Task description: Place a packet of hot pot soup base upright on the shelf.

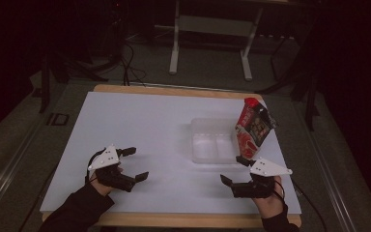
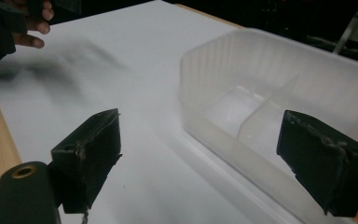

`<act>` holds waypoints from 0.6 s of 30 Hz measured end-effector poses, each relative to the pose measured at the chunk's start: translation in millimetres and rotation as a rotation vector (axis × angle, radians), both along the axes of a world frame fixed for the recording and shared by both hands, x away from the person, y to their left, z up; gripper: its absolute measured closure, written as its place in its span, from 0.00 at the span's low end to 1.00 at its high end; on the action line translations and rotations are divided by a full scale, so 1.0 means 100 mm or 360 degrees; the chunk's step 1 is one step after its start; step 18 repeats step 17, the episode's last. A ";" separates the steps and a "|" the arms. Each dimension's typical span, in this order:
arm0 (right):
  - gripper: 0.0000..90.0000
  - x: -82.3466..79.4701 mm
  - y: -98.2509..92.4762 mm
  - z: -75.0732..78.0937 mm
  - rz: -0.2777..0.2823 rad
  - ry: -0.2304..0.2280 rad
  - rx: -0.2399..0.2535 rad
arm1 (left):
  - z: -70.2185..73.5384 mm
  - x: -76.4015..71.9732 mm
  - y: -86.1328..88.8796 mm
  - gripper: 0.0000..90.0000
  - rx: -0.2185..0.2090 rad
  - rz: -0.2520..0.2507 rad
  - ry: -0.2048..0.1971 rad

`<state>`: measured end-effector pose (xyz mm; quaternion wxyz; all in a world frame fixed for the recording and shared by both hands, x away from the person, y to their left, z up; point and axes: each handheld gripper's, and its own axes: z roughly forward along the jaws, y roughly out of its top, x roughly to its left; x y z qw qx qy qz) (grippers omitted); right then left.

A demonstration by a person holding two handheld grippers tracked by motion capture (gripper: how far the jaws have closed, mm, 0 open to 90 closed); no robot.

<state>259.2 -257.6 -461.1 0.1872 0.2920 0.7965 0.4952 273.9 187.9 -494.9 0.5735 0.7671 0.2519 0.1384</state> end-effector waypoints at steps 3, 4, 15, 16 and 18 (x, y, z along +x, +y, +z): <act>0.15 -0.02 -0.05 -0.04 -0.0013 0.0017 -0.0005 | -0.01 0.00 -0.01 0.02 0.0000 -0.0010 0.0007; 0.15 -0.02 -0.07 -0.04 -0.0012 0.0014 -0.0010 | -0.01 0.00 -0.01 0.02 -0.0005 -0.0012 0.0011; 0.15 -0.03 -0.16 -0.09 -0.0068 0.0025 -0.0025 | -0.02 0.00 -0.03 0.02 -0.0001 -0.0016 0.0009; 0.15 -0.02 -0.16 -0.09 -0.0071 0.0032 -0.0022 | -0.03 0.01 -0.03 0.02 0.0000 -0.0021 0.0017; 0.15 -0.02 -0.15 -0.09 -0.0071 0.0034 -0.0026 | -0.03 0.01 -0.03 0.02 0.0005 -0.0023 0.0017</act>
